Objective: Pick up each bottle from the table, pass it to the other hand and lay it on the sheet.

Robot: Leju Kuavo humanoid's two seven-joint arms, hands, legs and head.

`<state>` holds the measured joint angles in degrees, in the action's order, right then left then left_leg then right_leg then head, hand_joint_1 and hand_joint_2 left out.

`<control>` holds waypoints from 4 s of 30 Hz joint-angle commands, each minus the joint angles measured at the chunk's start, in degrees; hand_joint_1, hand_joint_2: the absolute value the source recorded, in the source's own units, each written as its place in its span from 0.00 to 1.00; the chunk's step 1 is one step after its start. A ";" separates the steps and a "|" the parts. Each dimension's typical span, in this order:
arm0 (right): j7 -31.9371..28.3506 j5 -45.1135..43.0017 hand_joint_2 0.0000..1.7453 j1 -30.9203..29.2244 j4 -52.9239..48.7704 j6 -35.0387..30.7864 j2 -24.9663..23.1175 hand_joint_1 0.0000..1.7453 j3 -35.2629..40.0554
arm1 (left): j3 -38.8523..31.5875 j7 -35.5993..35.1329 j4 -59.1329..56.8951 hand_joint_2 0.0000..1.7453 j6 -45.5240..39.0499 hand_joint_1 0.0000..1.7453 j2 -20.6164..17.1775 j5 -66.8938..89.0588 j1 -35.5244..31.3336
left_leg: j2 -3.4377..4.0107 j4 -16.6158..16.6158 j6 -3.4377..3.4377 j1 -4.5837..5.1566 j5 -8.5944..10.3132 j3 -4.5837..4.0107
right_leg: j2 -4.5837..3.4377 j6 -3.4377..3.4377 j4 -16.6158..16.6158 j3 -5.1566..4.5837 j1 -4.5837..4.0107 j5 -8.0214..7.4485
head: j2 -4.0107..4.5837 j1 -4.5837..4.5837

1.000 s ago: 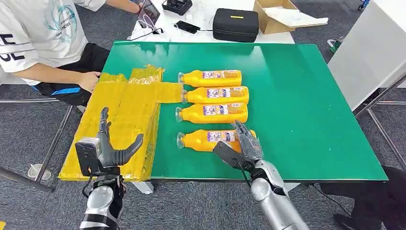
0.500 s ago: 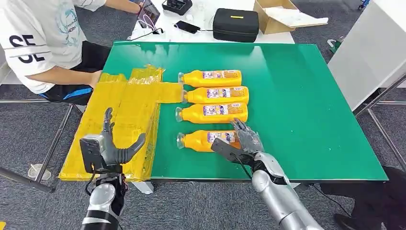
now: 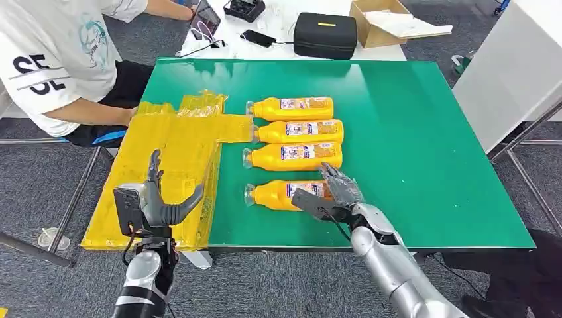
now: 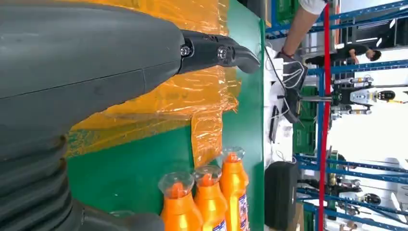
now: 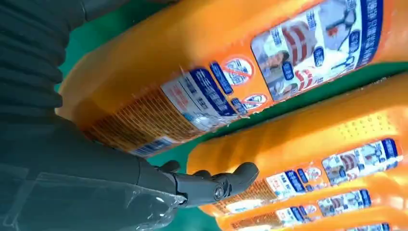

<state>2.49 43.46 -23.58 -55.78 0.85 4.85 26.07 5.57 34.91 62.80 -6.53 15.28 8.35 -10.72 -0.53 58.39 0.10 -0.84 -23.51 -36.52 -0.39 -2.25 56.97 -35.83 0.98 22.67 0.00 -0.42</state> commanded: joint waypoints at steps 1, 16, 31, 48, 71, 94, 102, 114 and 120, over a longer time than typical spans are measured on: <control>-2.94 -4.29 1.00 -2.50 9.95 5.67 3.32 1.00 5.86 | 0.22 -0.25 -8.09 1.00 0.40 0.00 -1.00 -0.87 -4.36 | -0.09 -0.08 0.03 0.00 0.02 0.21 | 0.14 0.06 -0.09 0.26 -0.02 0.01 | 0.00 0.00; -4.51 -8.73 1.00 -2.73 9.05 8.90 6.72 1.00 10.46 | 0.92 -0.52 -10.71 1.00 0.95 0.00 -0.91 -2.23 -5.57 | -0.14 -0.11 0.04 -0.06 0.02 0.58 | 0.26 0.10 -0.19 0.66 -0.09 0.01 | 0.00 0.00; -10.59 -12.83 1.00 4.91 -1.81 -6.36 1.12 1.00 0.64 | 0.55 -0.29 -7.43 1.00 0.32 0.00 -0.98 -3.20 -3.48 | -0.10 -0.09 0.02 -0.05 0.00 0.60 | 0.20 0.11 -0.14 0.68 -0.08 0.03 | 0.00 0.00; -39.28 -19.98 1.00 20.69 -34.22 -39.67 -13.30 1.00 -16.43 | 1.95 -1.58 1.11 1.00 2.21 0.00 0.07 -17.70 -1.12 | -0.16 0.03 0.01 -0.01 0.01 -0.19 | 0.14 0.06 0.05 -0.06 -0.03 0.09 | 0.00 -0.02; -42.49 -24.06 1.00 19.60 -17.40 -36.88 -14.39 1.00 -9.54 | 9.31 -6.46 -1.87 1.00 23.40 0.00 -3.06 -24.84 -3.01 | -0.02 -0.07 0.02 -0.02 -0.01 -0.01 | 0.06 0.07 -0.05 0.09 -0.04 0.07 | 0.00 0.00; -42.49 -25.64 1.00 15.49 -4.98 -37.64 -15.64 1.00 -0.24 | 14.19 -9.29 -7.49 1.00 36.08 0.00 -3.55 -30.06 -3.27 | 0.09 -0.09 0.02 -0.06 -0.04 0.10 | -0.03 0.10 -0.10 0.19 -0.08 0.06 | 0.00 0.00; -42.49 -25.36 1.00 15.17 -3.63 -37.66 -15.77 1.00 0.21 | 14.64 -9.43 -7.73 1.00 36.15 0.00 -3.84 -30.05 -3.40 | 0.05 -0.08 0.03 -0.05 -0.05 0.08 | 0.01 0.11 -0.08 0.18 -0.08 0.09 | 0.00 0.00; -42.49 -21.47 1.00 11.44 7.94 -40.07 -18.80 1.00 9.80 | 16.67 -10.37 -12.66 1.00 35.72 0.00 -3.45 -32.42 -6.10 | 0.07 -0.07 0.01 -0.04 -0.02 -0.01 | -0.02 0.07 -0.06 0.07 -0.06 0.05 | -0.02 0.02; -42.49 -21.16 1.00 12.00 11.80 -38.16 -21.19 1.00 13.33 | 14.46 -8.35 -10.57 1.00 27.96 0.00 -2.06 -29.50 -6.29 | 0.00 -0.04 0.00 -0.06 0.00 -0.08 | 0.04 0.06 -0.04 0.00 -0.07 0.07 | 0.00 0.00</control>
<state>-39.91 21.86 -9.34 -54.79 -38.88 -13.99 32.28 19.63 25.36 55.14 27.51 13.33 -23.71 -13.54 -0.57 58.38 0.08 -0.87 -23.46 -36.81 -0.36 -2.26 56.99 -36.04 0.96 22.69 0.00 -0.42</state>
